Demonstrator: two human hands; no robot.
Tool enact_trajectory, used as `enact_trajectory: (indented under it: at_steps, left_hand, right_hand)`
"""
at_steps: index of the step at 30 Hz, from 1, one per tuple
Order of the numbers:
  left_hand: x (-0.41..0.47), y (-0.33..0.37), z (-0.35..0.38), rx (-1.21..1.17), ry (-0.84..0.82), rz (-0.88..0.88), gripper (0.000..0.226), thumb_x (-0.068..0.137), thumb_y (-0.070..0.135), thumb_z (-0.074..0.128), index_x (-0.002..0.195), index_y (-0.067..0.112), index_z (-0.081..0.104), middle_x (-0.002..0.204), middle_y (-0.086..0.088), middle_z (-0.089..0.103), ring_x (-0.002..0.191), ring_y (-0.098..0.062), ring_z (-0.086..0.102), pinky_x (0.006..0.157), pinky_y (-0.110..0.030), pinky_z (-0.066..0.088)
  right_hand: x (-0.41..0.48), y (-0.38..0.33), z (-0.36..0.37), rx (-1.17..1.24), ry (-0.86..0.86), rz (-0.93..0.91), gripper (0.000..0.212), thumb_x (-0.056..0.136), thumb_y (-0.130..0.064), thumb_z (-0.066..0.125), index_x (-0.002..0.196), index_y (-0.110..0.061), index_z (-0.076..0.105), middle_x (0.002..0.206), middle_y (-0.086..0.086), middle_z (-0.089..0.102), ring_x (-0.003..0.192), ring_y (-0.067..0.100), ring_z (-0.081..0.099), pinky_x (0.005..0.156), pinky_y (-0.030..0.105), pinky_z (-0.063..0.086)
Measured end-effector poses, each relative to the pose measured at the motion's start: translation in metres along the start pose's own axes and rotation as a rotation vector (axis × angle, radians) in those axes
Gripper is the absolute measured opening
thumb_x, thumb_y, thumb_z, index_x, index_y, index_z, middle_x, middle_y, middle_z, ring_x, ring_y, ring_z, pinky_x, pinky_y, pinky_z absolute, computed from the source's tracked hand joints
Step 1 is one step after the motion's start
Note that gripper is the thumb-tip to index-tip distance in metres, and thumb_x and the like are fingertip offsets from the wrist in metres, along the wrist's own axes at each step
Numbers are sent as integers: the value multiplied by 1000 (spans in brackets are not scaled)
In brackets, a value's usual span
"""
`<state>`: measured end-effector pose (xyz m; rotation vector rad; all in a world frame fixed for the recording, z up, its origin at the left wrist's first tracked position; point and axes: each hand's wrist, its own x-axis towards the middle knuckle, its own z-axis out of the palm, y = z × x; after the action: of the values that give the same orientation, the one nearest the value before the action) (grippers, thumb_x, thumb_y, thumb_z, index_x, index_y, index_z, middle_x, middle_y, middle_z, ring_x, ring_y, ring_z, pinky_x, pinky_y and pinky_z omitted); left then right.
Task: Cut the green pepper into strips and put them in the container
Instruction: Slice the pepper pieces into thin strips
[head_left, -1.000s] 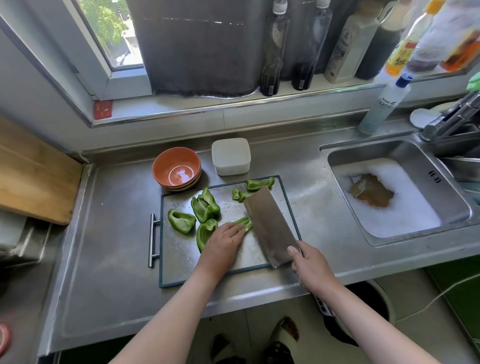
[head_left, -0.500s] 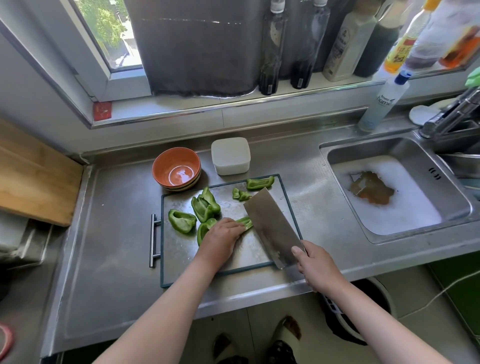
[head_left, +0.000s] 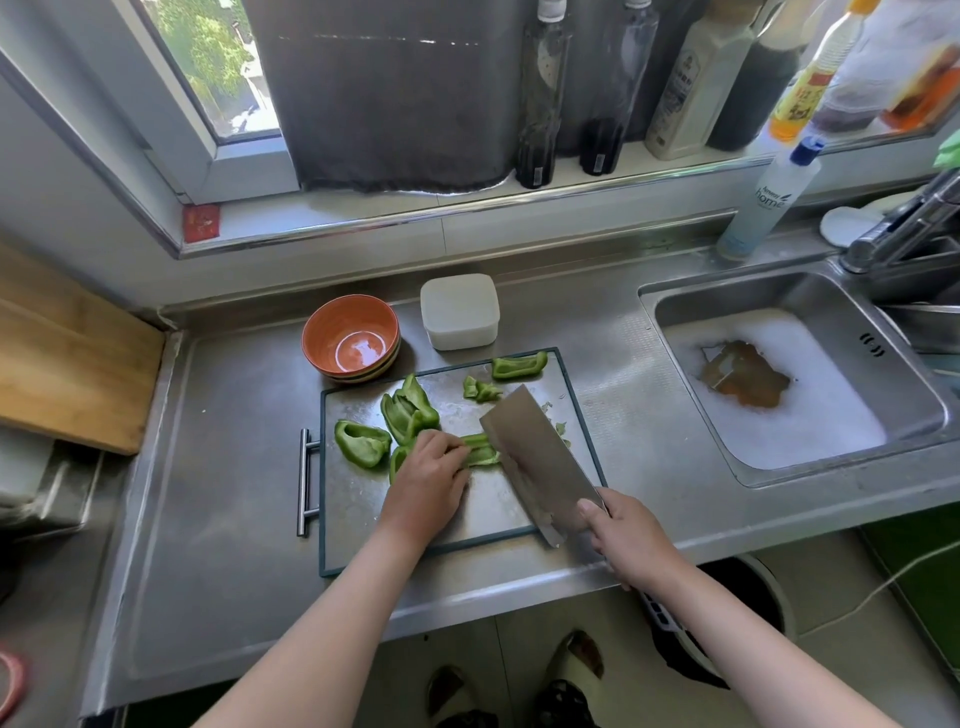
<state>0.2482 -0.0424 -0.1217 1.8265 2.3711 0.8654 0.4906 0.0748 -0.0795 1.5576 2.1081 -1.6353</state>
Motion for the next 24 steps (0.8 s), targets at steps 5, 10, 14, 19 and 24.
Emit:
enact_trajectory:
  at_steps: [5,10,14,19,24]
  left_hand:
    - [4,-8,-1,76,-81,13,20,73,-5,79,91,4,76,96,-6,66,98,-18,48,66,-33,57]
    - [9,-13,-2,92,-177,-46,17,74,-4,79,87,8,77,96,-3,67,94,-17,48,61,-34,57]
    - [13,-14,-3,84,-184,-48,17,75,-3,78,85,10,77,93,0,67,89,-19,53,67,-29,54]
    - [15,-8,-9,82,-212,-77,7,87,14,70,87,11,76,90,-3,66,85,-23,53,74,-40,54]
    - [14,15,-19,-77,-305,-162,21,97,20,60,111,12,73,106,-5,69,103,-23,57,91,-28,41]
  right_hand:
    - [9,-2,7,45,3,0,29,104,-28,46,80,-13,51,48,-10,48,45,9,40,59,28,35]
    - [4,5,6,34,2,-12,29,105,-29,45,88,-9,57,50,-11,49,47,8,43,58,28,36]
    - [-1,8,4,17,22,-30,26,105,-29,46,89,-13,60,55,-8,51,44,4,46,53,26,38]
    - [2,-11,10,35,24,-32,32,104,-28,47,74,-18,49,51,-11,49,52,14,45,61,30,38]
    - [-3,-24,-2,117,74,-43,32,105,-26,46,73,-21,47,50,-11,46,45,6,38,54,25,31]
